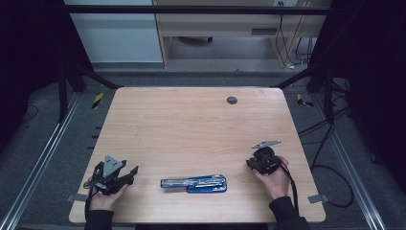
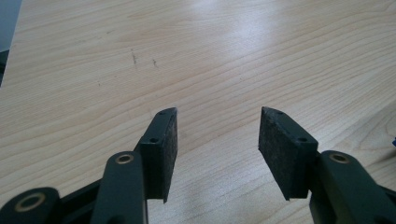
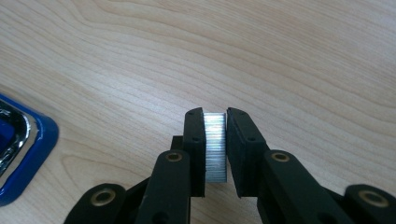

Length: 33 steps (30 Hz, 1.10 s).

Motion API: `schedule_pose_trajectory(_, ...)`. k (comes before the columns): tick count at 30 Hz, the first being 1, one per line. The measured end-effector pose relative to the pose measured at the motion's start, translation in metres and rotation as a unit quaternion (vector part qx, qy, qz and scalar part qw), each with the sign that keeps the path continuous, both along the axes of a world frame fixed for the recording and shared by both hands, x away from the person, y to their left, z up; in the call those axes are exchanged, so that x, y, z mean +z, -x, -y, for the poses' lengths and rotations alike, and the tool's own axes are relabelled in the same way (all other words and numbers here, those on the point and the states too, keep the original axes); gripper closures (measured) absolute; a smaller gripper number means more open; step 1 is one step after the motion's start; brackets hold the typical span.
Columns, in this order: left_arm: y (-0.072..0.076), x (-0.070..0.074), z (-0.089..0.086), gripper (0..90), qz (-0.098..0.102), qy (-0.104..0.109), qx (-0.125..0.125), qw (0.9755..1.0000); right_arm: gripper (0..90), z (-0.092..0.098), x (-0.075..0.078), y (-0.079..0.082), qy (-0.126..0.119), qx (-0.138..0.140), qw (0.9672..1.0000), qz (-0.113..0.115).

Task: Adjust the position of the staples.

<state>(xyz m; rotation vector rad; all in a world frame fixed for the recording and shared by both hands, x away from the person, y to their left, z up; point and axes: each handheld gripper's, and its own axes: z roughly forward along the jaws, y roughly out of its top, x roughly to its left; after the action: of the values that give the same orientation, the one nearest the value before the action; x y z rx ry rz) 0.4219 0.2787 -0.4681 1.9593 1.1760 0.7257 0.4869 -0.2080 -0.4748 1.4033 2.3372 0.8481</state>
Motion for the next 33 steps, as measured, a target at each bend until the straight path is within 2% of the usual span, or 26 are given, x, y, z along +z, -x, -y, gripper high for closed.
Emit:
schedule_pose_trajectory(7, 0.000, 0.000, 0.001, 47.5, -0.001, -0.006, -0.005, 1.0000, 78.6, 0.002, 0.005, 0.004, -0.008, 0.036, 0.9993, 0.003)
schedule_pose_trajectory(10, 0.000, 0.000, 0.001, 47.5, 0.000, -0.006, -0.005, 1.0000, 78.6, 0.003, 0.007, 0.005, -0.018, 0.042, 0.9990, 0.003)
schedule_pose_trajectory(16, 0.000, 0.000, 0.001, 47.5, 0.000, -0.007, -0.009, 0.9999, 78.6, 0.008, 0.011, 0.007, -0.020, 0.061, 0.9978, 0.015)
schedule_pose_trajectory(20, 0.000, -0.001, 0.001, 47.5, -0.002, -0.007, -0.013, 0.9999, 78.6, 0.011, 0.016, 0.010, -0.018, 0.084, 0.9959, 0.028)
schedule_pose_trajectory(25, -0.001, -0.001, 0.001, 47.5, -0.003, -0.007, -0.015, 0.9999, 78.6, 0.012, 0.027, 0.013, -0.028, 0.113, 0.9922, 0.045)
schedule_pose_trajectory(30, -0.001, -0.002, 0.003, 47.4, -0.003, -0.007, -0.017, 0.9998, 78.6, 0.009, 0.035, 0.016, -0.031, 0.130, 0.9899, 0.048)
schedule_pose_trajectory(33, -0.001, -0.001, 0.003, 47.3, -0.004, -0.008, -0.018, 0.9998, 78.6, 0.008, 0.039, 0.017, -0.030, 0.147, 0.9872, 0.055)
